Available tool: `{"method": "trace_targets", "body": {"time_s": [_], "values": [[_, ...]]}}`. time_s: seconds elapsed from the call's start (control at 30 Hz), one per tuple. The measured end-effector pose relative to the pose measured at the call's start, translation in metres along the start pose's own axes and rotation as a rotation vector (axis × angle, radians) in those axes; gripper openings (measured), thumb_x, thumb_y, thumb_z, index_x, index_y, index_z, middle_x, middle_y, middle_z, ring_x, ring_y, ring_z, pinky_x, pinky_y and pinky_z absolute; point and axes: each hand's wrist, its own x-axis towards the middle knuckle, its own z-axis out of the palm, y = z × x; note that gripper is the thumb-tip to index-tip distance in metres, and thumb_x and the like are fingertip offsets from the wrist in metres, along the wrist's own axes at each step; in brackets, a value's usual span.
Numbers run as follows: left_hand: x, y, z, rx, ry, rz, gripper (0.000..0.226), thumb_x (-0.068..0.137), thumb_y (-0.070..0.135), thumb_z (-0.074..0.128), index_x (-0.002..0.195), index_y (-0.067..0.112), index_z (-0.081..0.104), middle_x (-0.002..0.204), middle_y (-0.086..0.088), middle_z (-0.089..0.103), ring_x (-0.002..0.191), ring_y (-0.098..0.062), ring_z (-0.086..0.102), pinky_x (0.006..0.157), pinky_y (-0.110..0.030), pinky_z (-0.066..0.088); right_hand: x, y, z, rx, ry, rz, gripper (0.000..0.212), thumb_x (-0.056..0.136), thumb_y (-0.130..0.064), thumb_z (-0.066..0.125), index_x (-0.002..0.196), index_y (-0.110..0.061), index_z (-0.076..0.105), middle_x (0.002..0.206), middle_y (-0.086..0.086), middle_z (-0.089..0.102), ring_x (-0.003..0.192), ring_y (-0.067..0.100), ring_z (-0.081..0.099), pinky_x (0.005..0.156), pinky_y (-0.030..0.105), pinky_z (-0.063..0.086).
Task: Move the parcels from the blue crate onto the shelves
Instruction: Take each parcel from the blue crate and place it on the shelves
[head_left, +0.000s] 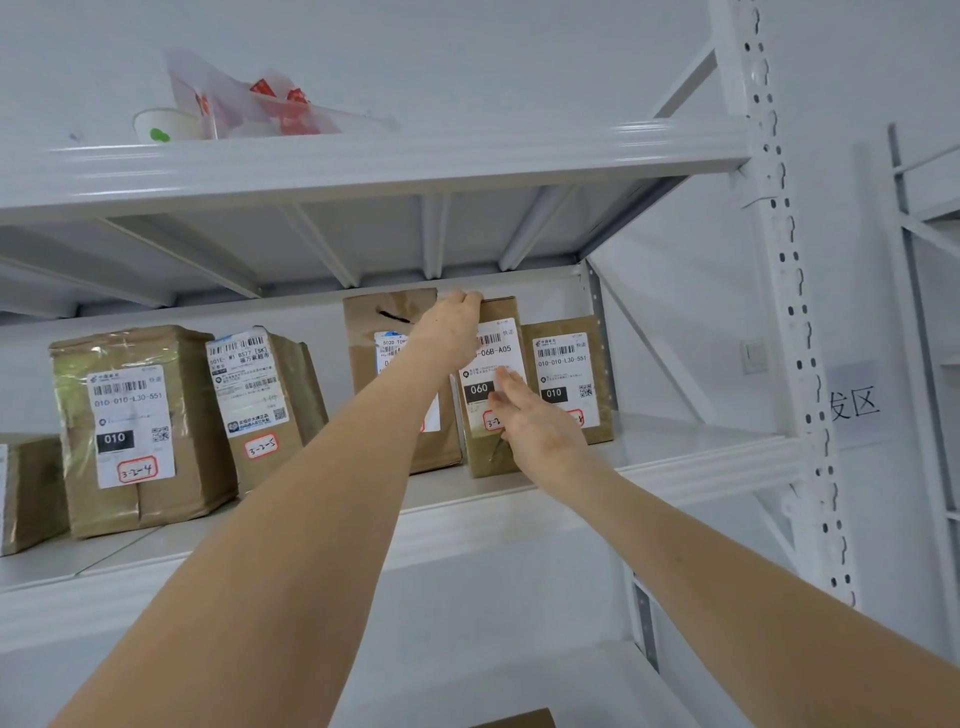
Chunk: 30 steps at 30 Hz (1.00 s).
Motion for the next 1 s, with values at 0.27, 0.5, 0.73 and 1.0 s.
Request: {"method": "trace_targets", "body": {"time_s": [0.27, 0.5, 0.73, 1.0], "values": [[0.001, -0.001, 0.001, 0.016, -0.036, 0.008, 0.055, 0.092, 0.011, 0.057, 0.141, 0.008, 0.032, 0.138, -0.013, 0.041, 0.125, -0.031, 0.044, 0.099, -0.042, 0.042, 0.002, 0.0, 0.001, -0.001, 0.01, 0.02, 0.059, 0.096, 0.004, 0.043, 0.15, -0.009, 0.023, 0.161, 0.0, -0.001, 0.148, 0.014, 0.005, 0.111, 0.042, 0.035], [-0.002, -0.003, -0.011, 0.103, -0.084, 0.086, 0.062, 0.094, 0.012, 0.05, 0.148, 0.006, 0.02, 0.152, -0.011, 0.028, 0.138, -0.029, 0.03, 0.111, -0.04, 0.03, 0.0, -0.004, -0.003, -0.021, 0.011, 0.014, 0.049, 0.097, 0.0, 0.044, 0.145, -0.005, 0.033, 0.161, 0.004, 0.003, 0.147, 0.02, 0.011, 0.111, 0.041, 0.034], [-0.014, -0.004, -0.019, 0.124, -0.122, 0.067, 0.062, 0.095, 0.012, 0.048, 0.149, 0.008, 0.017, 0.156, -0.011, 0.019, 0.141, -0.028, 0.023, 0.112, -0.042, 0.03, -0.009, -0.006, -0.012, -0.081, 0.027, -0.015, 0.051, 0.093, 0.001, 0.048, 0.143, -0.009, 0.038, 0.158, 0.008, 0.009, 0.148, 0.023, 0.004, 0.114, 0.036, 0.026], [-0.061, 0.005, -0.027, 0.134, 0.065, -0.003, 0.042, 0.093, 0.011, 0.048, 0.134, 0.011, 0.042, 0.135, -0.007, 0.041, 0.119, -0.025, 0.045, 0.078, -0.037, 0.044, -0.036, -0.016, -0.029, -0.06, 0.106, 0.044, 0.044, 0.091, -0.012, 0.052, 0.134, -0.019, 0.046, 0.149, 0.007, 0.028, 0.136, 0.025, 0.027, 0.108, 0.036, 0.027]]}}
